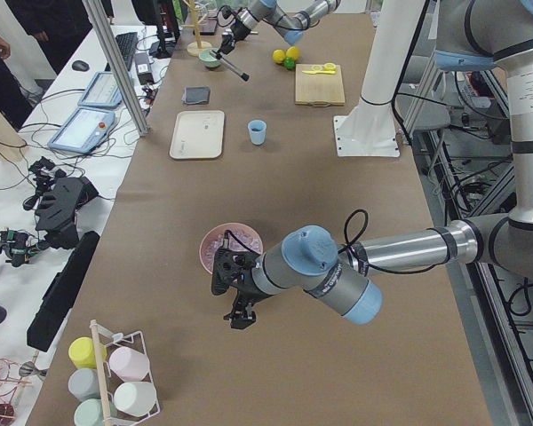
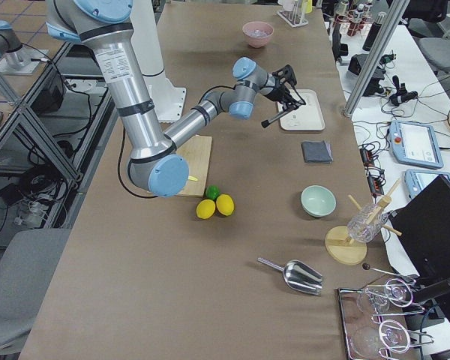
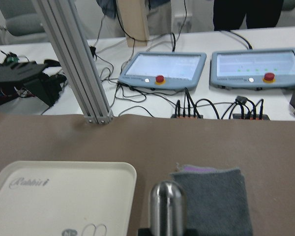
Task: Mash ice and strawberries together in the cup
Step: 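Lift the muddler out of the cup and carry it back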
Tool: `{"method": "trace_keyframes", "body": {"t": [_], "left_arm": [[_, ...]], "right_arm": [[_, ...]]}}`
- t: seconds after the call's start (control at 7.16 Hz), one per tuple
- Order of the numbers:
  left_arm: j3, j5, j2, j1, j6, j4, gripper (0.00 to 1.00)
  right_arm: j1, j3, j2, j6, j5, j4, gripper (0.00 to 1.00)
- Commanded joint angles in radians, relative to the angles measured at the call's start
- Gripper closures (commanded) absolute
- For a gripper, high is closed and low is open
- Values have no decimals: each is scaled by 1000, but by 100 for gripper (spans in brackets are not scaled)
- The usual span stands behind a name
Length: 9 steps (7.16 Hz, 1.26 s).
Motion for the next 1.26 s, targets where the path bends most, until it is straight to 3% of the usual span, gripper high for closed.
{"method": "trace_keyframes", "body": {"t": [0.0, 0.14, 0.28, 0.56, 0.84, 1.12], "left_arm": [[2, -47, 23, -6, 54, -46, 2], [8, -47, 23, -6, 54, -65, 2], [8, -47, 34, -6, 56, -85, 2], [7, -42, 41, -6, 56, -99, 2], [4, -39, 38, -6, 62, -105, 2], [4, -38, 26, -4, 62, -103, 2]], "right_arm": [[114, 1, -12, -7, 330, -139, 100], [162, -10, -11, -9, 457, -186, 100], [193, -11, -9, -9, 501, -244, 100], [233, -54, -3, -68, 512, -365, 100], [253, -61, 3, -233, 598, -565, 100], [230, -105, 7, -267, 587, -599, 100]]}}
